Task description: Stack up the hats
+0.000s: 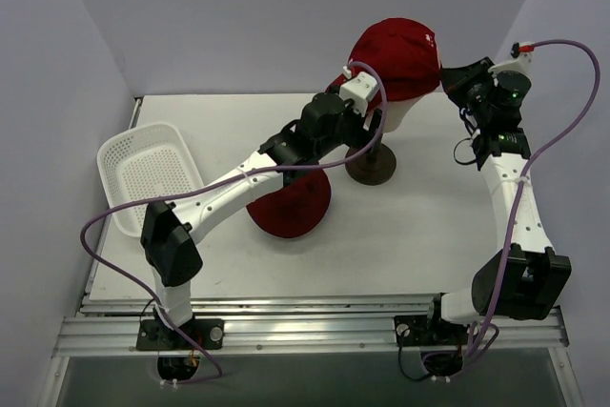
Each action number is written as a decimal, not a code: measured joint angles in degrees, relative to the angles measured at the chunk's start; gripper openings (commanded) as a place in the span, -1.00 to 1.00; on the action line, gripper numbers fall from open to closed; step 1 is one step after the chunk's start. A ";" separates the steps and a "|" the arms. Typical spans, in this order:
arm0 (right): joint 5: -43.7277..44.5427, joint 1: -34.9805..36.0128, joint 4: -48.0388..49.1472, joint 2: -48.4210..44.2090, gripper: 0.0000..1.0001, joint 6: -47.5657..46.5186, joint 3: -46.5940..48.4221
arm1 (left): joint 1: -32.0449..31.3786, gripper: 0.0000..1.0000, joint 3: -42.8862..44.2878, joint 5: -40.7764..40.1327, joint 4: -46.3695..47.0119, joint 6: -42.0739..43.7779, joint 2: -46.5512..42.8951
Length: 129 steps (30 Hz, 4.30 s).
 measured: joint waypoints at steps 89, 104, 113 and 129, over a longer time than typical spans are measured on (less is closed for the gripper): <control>-7.06 -2.95 0.09 -1.11 -1.00 0.02 -1.86 | -6.08 -0.95 -2.62 -26.27 26.36 30.10 7.63; -8.35 -4.44 -3.04 0.72 -0.87 1.25 2.01 | -10.03 -0.95 -5.38 -18.71 23.65 29.79 12.33; -8.39 -5.99 -6.54 3.23 -0.52 0.39 7.08 | -9.55 -0.95 -5.55 -18.51 23.30 29.83 11.93; -11.37 -6.51 -7.74 8.72 -0.47 -1.86 15.15 | -9.16 -0.30 2.64 -12.17 6.56 19.78 1.09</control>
